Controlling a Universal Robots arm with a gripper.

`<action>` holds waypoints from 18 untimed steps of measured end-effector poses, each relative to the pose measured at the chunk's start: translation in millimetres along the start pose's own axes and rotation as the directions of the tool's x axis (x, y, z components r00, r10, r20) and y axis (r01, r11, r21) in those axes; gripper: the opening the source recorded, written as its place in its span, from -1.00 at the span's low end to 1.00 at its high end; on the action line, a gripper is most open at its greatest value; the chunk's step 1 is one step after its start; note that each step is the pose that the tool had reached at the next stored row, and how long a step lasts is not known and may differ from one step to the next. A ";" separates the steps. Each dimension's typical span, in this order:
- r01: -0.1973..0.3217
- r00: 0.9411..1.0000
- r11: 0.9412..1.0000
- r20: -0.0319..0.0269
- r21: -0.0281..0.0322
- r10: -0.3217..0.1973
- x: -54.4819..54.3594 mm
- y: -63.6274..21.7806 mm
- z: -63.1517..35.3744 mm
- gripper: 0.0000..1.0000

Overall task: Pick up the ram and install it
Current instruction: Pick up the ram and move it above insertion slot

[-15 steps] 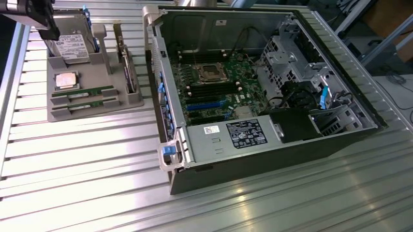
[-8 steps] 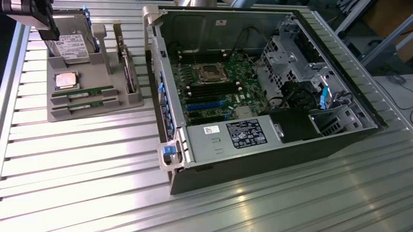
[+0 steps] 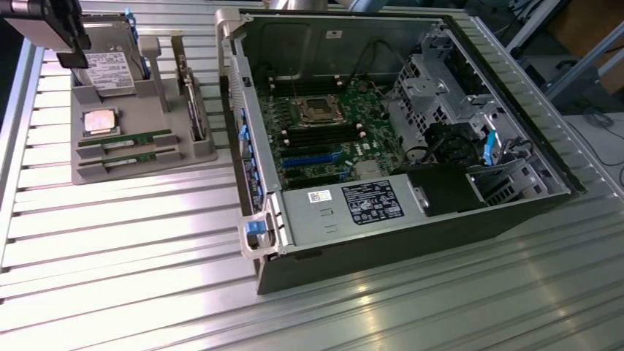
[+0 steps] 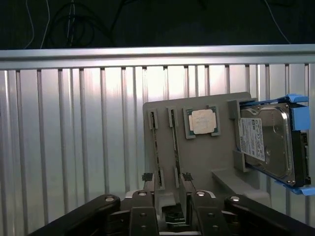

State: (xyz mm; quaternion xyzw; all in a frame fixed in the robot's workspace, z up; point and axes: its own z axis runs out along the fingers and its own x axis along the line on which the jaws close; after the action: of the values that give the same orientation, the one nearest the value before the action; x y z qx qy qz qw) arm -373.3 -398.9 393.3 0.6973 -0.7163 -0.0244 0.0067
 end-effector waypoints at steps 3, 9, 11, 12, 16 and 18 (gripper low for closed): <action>0.000 1.000 1.000 0.000 0.000 0.000 0.0 0.0 0.2 -0.28; 0.000 1.000 1.000 0.000 0.000 0.000 0.2 -0.3 6.2 -0.28; 0.000 1.000 1.000 0.000 0.000 0.000 0.2 -0.3 8.0 -0.28; 0.000 1.000 1.000 0.000 0.000 0.000 0.2 -0.5 10.4 -0.28; 0.000 1.000 1.000 0.000 0.000 0.000 0.4 -0.7 15.8 -0.28; 0.000 1.000 1.000 0.000 0.000 0.000 0.4 -0.8 17.5 -0.28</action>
State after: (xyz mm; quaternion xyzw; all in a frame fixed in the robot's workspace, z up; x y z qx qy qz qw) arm -373.3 -398.9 375.8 0.6973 -0.7163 -0.0244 0.0067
